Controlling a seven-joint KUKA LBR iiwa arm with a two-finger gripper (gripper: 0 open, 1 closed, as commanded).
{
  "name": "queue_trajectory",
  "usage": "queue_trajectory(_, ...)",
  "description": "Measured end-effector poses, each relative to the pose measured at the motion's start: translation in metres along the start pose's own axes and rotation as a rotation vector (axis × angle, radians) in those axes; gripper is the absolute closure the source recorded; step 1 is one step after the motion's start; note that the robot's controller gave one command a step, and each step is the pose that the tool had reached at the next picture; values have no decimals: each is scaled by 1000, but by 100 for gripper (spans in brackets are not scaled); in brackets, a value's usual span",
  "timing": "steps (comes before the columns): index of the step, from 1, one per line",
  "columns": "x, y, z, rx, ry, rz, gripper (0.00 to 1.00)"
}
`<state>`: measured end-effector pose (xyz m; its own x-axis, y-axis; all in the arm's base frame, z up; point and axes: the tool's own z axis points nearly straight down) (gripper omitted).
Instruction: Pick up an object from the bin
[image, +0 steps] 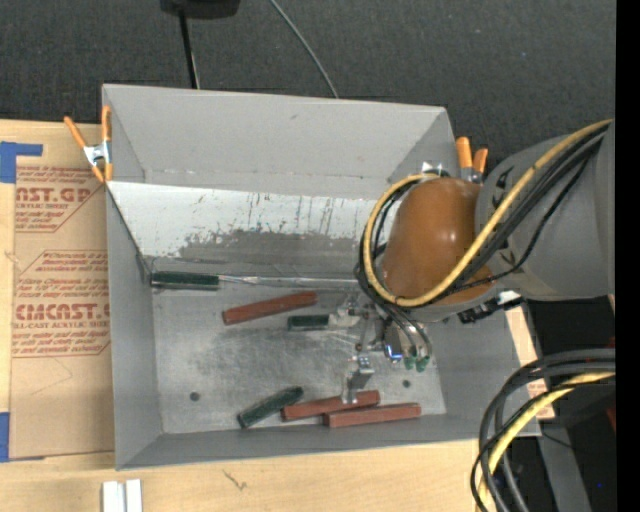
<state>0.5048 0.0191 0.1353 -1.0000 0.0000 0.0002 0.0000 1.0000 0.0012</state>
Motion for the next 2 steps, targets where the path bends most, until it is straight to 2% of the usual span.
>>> queue_trajectory(1,0,0,0,0,0,0,0)
queue_trajectory(2,11,-5,58,0,-13,-2,100)
